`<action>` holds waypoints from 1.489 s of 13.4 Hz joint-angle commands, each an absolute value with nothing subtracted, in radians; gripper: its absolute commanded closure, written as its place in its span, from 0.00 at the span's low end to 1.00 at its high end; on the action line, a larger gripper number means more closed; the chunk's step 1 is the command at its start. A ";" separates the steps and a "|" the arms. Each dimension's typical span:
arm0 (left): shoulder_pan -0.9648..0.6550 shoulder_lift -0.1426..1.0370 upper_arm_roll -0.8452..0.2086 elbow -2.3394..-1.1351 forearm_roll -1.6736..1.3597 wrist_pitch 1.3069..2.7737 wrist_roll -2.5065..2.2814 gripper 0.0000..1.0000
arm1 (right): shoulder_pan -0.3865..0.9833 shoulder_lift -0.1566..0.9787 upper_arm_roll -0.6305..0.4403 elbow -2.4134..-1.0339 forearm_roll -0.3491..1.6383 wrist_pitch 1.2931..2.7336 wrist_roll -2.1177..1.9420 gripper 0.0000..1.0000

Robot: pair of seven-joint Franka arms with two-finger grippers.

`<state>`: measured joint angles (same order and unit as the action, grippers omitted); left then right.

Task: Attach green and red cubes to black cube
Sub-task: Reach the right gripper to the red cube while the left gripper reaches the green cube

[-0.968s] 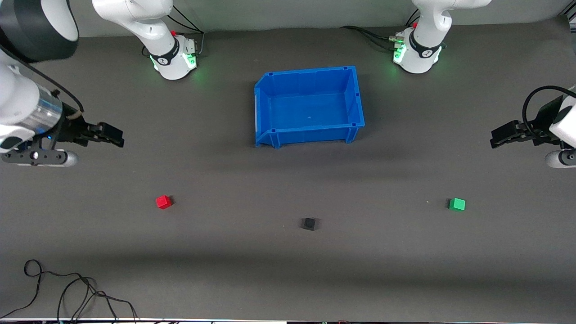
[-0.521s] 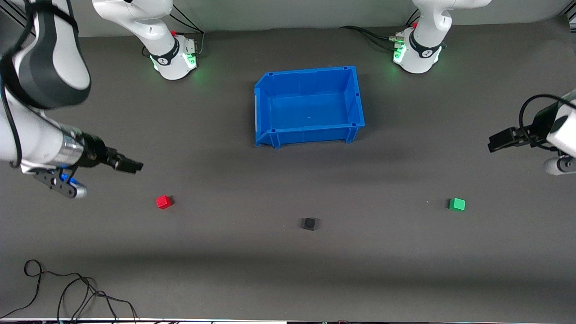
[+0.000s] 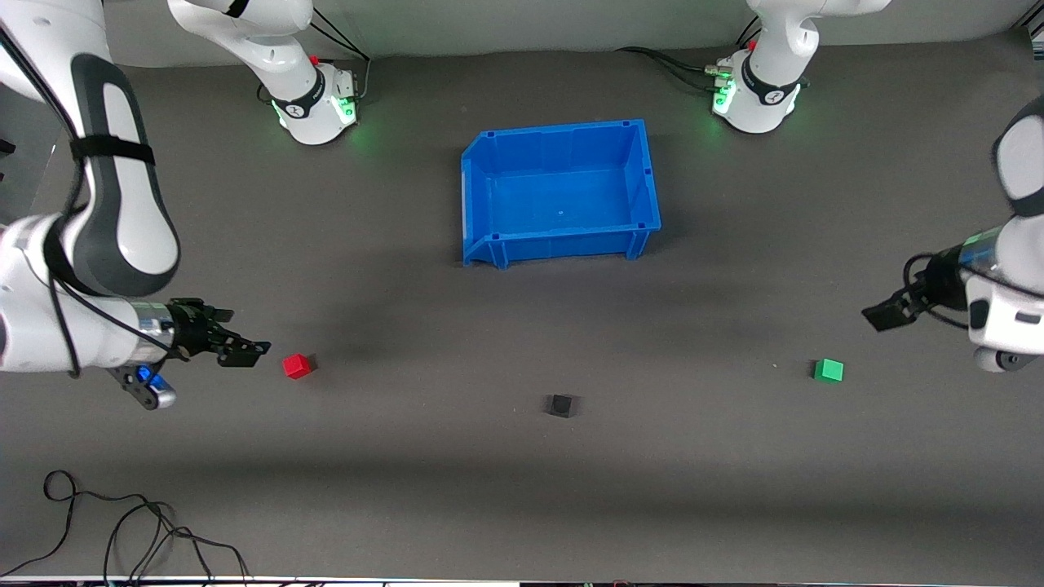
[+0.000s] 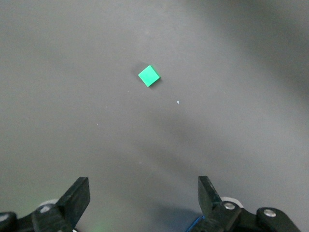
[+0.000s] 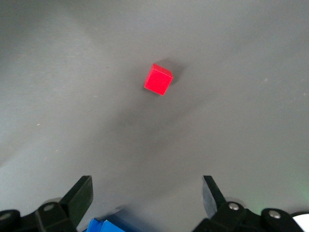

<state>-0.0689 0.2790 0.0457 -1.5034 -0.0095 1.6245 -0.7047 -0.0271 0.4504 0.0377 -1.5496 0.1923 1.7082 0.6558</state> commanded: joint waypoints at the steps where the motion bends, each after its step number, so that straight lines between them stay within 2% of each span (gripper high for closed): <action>1: -0.075 0.326 0.048 -1.565 -0.002 1.712 -0.973 0.00 | -0.023 0.497 0.022 -1.546 0.228 1.713 0.710 0.00; 3: -0.065 0.362 0.048 -1.598 -0.014 1.796 -1.102 0.00 | -0.023 0.528 -0.006 -1.551 0.235 1.738 0.710 0.00; 7: 0.001 0.362 0.052 -1.774 -0.058 2.055 -1.164 0.00 | -0.043 0.548 -0.023 -1.656 0.315 1.899 0.704 0.00; 10: 0.038 0.373 0.052 -1.882 -0.092 2.222 -1.201 0.00 | -0.063 0.590 -0.025 -1.670 0.353 1.949 0.690 0.00; 14: 0.043 0.455 0.052 -1.899 -0.092 2.350 -1.207 0.00 | -0.067 0.640 -0.026 -1.671 0.357 2.006 0.660 0.00; 20: 0.063 0.595 0.052 -1.861 -0.092 2.517 -1.204 0.02 | -0.074 0.695 -0.025 -1.661 0.428 2.083 0.655 0.00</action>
